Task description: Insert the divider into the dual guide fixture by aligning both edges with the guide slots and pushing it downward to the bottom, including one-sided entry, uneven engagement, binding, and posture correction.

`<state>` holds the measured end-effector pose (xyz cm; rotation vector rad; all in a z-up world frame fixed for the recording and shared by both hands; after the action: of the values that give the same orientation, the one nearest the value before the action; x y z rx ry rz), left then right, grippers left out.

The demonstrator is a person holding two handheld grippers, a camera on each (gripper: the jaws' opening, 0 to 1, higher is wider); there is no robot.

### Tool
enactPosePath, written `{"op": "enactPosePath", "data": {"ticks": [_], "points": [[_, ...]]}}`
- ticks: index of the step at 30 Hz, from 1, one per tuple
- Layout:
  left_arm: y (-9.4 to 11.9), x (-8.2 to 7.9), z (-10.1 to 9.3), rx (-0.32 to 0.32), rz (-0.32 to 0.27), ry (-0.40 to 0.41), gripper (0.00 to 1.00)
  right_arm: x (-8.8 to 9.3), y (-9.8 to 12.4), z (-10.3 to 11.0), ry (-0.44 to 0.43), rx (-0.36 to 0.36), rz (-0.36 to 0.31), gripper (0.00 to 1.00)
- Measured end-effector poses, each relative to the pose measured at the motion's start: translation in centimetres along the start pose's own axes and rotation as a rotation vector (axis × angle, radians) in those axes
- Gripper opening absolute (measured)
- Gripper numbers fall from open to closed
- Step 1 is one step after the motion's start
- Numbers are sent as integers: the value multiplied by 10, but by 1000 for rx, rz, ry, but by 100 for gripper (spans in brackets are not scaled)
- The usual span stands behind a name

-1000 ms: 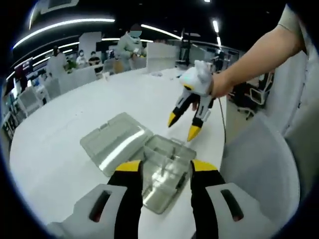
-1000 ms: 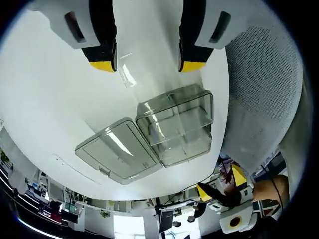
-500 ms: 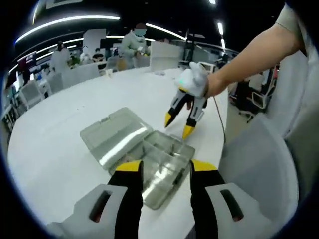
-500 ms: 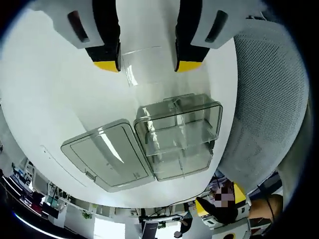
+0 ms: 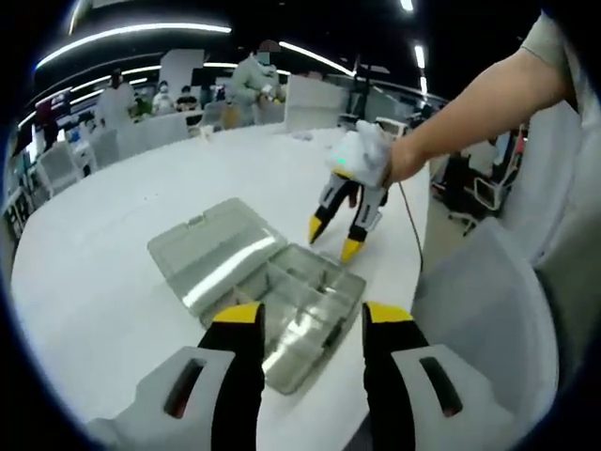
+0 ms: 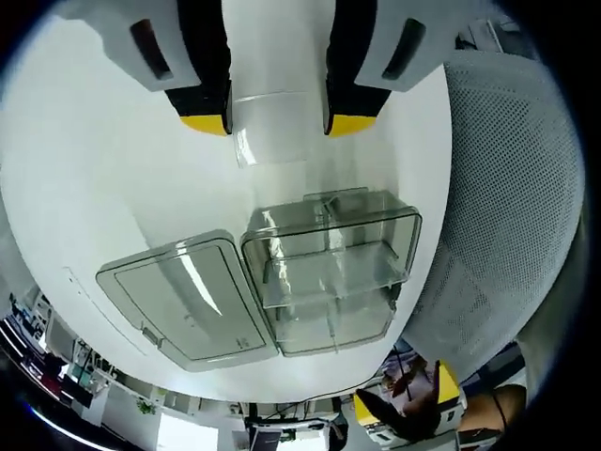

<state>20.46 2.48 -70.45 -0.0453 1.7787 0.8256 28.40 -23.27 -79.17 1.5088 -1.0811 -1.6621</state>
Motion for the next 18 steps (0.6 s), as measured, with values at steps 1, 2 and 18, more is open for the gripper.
{"op": "enactPosePath", "data": {"ticks": [1, 2, 18], "points": [[0, 0, 0, 1, 6, 3, 41, 0, 0, 0, 6, -3, 4, 35], [-1, 1, 0, 2, 11, 5, 42, 0, 0, 0, 10, -4, 2, 34], [-5, 5, -4, 9, 44, 23, 48, -5, -2, -2, 68, -18, 43, 29]]}}
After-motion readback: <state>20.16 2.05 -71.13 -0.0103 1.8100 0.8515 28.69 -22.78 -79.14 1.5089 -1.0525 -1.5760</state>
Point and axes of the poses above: the point that each gripper's makers call its tool centre point, and the gripper's own axes: y roughly backward along the fingers, z roughly to its left, x roughly out of its underside, the point moved 9 cm from there along y, roughly backward along the fingers, and after that the axes turned 1 degree about -z, right-handed, at the moved point
